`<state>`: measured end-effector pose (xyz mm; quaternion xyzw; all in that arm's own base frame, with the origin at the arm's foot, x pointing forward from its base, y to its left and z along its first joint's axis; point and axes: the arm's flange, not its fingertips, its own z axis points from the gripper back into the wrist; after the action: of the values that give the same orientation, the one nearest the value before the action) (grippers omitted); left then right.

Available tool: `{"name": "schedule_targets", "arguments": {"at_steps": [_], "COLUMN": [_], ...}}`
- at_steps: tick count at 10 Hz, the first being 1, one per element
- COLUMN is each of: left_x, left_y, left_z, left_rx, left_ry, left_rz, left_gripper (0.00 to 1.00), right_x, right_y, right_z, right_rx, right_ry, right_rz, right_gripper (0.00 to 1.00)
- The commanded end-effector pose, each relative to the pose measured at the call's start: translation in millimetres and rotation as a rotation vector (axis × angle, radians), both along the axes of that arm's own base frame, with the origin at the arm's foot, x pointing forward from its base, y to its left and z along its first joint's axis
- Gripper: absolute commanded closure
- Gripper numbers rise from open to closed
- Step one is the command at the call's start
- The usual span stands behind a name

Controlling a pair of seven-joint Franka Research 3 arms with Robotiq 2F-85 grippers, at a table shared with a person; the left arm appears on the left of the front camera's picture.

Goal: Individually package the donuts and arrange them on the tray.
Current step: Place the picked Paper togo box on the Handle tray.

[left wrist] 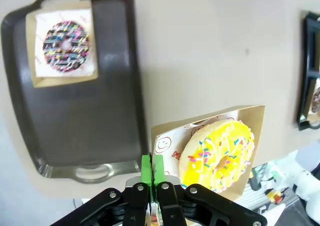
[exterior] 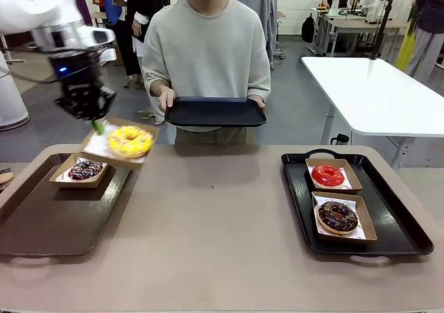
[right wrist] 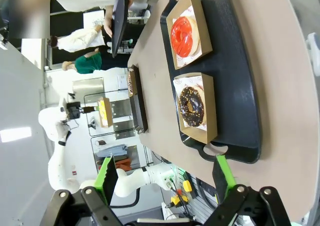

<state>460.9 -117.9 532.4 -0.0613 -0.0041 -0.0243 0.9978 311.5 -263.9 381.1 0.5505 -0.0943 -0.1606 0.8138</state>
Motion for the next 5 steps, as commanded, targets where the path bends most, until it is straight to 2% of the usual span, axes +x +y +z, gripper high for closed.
{"name": "schedule_targets", "arguments": {"at_steps": [1, 2, 5], "left_x": [-22, -33, -39], "left_y": [30, 47, 78], "left_z": [-21, -32, -53], "left_rx": [-0.020, 0.002, 0.083], "left_ry": [-0.034, -0.051, -0.052], "left_rz": [-0.034, -0.029, 0.038], "left_gripper": [0.99, 0.99, 0.99], "right_x": [-1, -1, -1], "right_y": [0, 0, 0], "right_z": [0, 0, 0], "right_rx": [0.006, 0.006, 0.006], "right_ry": [0.002, 0.002, 0.002], "right_rz": [0.002, 0.002, 0.002], "right_gripper": [0.00, 0.00, 0.00]}}
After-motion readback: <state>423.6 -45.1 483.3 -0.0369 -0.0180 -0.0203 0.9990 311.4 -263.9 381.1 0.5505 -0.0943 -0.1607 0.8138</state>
